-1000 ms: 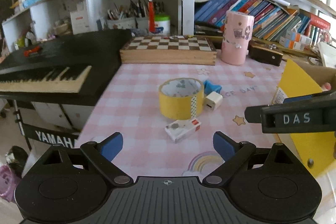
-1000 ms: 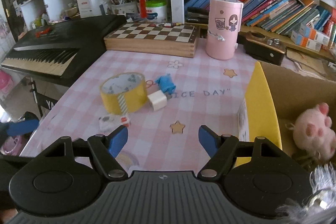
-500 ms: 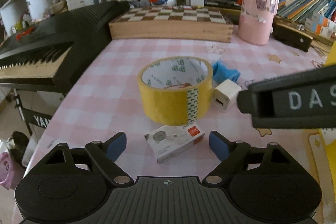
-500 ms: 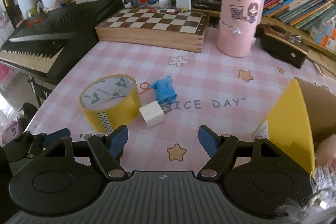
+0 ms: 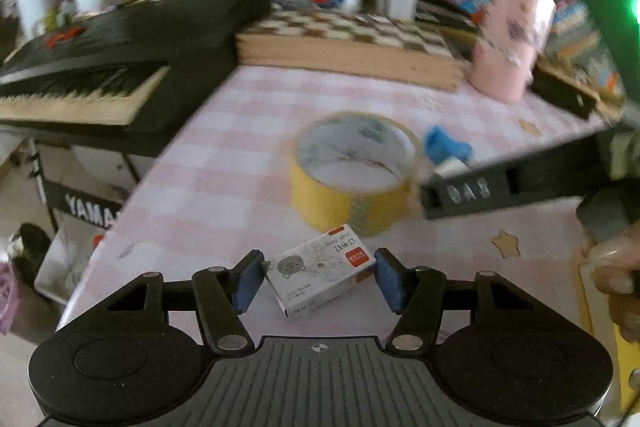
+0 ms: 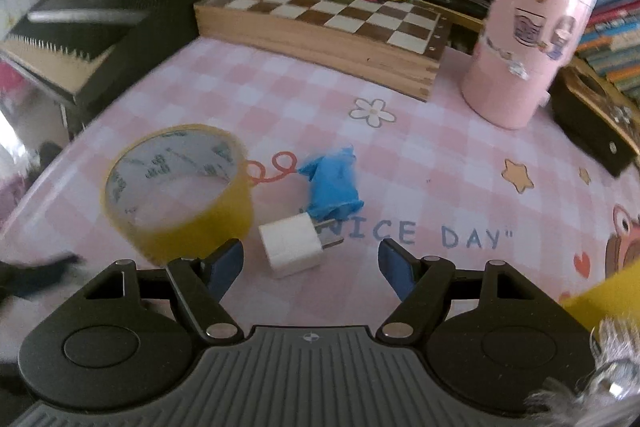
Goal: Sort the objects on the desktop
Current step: 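Grasp the white card box with the left gripper while the right grasps the plug charger, then lift the card box with the left gripper while the right gripper carries the plug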
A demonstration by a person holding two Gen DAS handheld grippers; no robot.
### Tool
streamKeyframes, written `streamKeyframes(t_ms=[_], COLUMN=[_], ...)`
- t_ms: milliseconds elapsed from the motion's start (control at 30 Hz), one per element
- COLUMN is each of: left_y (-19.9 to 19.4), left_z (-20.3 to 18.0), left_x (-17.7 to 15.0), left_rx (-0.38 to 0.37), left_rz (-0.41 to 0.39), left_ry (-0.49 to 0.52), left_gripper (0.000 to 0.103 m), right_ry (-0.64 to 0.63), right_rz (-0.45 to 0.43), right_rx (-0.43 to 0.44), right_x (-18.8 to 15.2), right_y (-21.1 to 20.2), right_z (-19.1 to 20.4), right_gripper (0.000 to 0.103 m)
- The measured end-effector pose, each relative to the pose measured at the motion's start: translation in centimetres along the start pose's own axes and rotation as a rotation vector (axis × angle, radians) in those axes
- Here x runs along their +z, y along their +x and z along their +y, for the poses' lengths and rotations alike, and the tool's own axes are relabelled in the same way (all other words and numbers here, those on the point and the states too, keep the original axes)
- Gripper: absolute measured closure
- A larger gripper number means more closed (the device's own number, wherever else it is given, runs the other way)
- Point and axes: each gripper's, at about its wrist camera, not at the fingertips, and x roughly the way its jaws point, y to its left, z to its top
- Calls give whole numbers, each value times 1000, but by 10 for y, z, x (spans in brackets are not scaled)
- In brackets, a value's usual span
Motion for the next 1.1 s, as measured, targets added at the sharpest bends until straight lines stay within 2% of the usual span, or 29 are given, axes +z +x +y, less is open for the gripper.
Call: streamKeyframes(t_ms=[100, 167, 200, 333, 500, 900, 1100], left_y=[-13, -18, -21, -28, -38, -87, -120], left_z=[16, 22, 24, 26, 24, 24, 36], left_x=[2, 5, 6, 9, 10, 7, -3], left_rx=[10, 14, 14, 7, -18, -161, -228], left_rz=[-25, -38, -44, -58, -73, -139, -171], left_ry=[-55, -69, -73, -84, -68, -14, 4], left_gripper=[44, 44, 44, 44, 44, 43, 44], right_ry=[-45, -51, -52, -41, -27, 74, 119], right_rz=[9, -1, -4, -7, -62, -156, -187], right_rx=[2, 31, 50, 66, 46, 24, 33], right_x=[2, 3, 4, 3, -5, -34, -57], right_y=[9, 11, 12, 5, -22, -109, -149], right_z=[0, -2, -3, -4, -2, 9, 25], right_gripper=[34, 45, 59, 60, 60, 60, 60])
